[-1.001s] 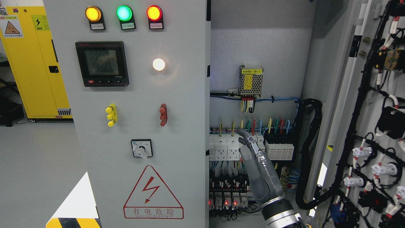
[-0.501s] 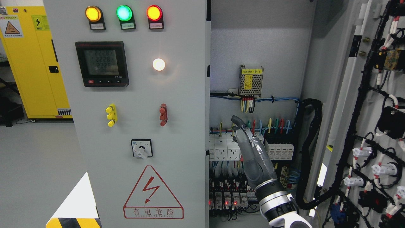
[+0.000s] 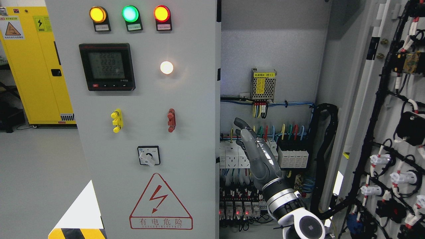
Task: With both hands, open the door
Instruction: 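Raise the right hand up into the open cabinet, then move the right hand to the inner edge of the closed lit door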
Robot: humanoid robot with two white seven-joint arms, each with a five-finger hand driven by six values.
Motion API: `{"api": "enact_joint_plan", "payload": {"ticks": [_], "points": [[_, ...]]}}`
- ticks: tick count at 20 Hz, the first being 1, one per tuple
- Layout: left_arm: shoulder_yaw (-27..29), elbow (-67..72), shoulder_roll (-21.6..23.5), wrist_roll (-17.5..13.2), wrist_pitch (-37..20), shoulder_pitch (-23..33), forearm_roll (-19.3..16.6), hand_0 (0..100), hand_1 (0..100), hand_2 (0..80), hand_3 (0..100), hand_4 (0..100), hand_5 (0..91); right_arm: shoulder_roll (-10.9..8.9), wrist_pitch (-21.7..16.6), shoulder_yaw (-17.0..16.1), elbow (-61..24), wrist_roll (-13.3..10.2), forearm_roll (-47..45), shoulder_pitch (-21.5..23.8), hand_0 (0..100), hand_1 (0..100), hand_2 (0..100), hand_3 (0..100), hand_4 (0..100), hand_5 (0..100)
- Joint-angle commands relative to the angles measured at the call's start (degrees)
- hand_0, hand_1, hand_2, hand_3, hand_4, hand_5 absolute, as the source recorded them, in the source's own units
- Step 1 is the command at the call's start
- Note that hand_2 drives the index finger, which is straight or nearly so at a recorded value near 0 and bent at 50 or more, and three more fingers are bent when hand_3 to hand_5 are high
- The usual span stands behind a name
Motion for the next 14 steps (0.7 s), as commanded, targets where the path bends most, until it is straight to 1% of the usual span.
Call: {"api": "enact_joint_plan", "payload": {"ticks": [1,3,4,6,7,9,11,14], "points": [[0.1,0.0,-1.6,0.0,0.1,-0.1,0.0,0,0,0.0,0,0,0.0,-0.07,0.8,-1.3,7.2,0.2,-5.2,-3.5,21,8,0,0,0,0],[0.1,0.0,-1.6,0.0,0.1,-0.1,0.0,0,0,0.0,0,0,0.0,-0.16,1.1,-2.0,8.2,0.3,-5.7,-4.3,21,8,0,0,0,0],[0.1,0.0,-1.6,0.0,0.1,-0.1,0.0,0,0,0.0,0,0,0.0,-0.16,1.2,-2.0,8.2,0.7,-5.7,-4.3,21,7,0,0,0,0],[0.0,0.0,-1.6,0.0,0.1,-0.1,0.0,0,0,0.0,0,0,0.0,-0.16,1.2,-2.0,8.3,4.0,-5.7,-4.6,21,7,0,0,0,0],[0.0,0.0,-1.6,0.0,0.1,-0.1,0.0,0,0,0.0,1,0,0.0,-0.07,1.2,-2.1,8.6,4.5,-5.7,-4.9,21,7,0,0,0,0],[0.0,0.0,-1.6,0.0,0.1,-0.1,0.0,0,0,0.0,1,0,0.0,0.01,1.2,-2.4,9.7,4.5,-5.7,-5.6,21,6,0,0,0,0],[0.0,0.0,-1.6,0.0,0.1,-0.1,0.0,0,0,0.0,1,0,0.0,-0.16,1.3,-4.4,10.2,5.2,-5.8,-6.0,21,6,0,0,0,0],[0.0,0.0,-1.6,0.0,0.1,-0.1,0.0,0,0,0.0,1,0,0.0,-0.16,2.3,-4.9,10.9,7.6,-5.8,-6.8,21,5,0,0,0,0]]}}
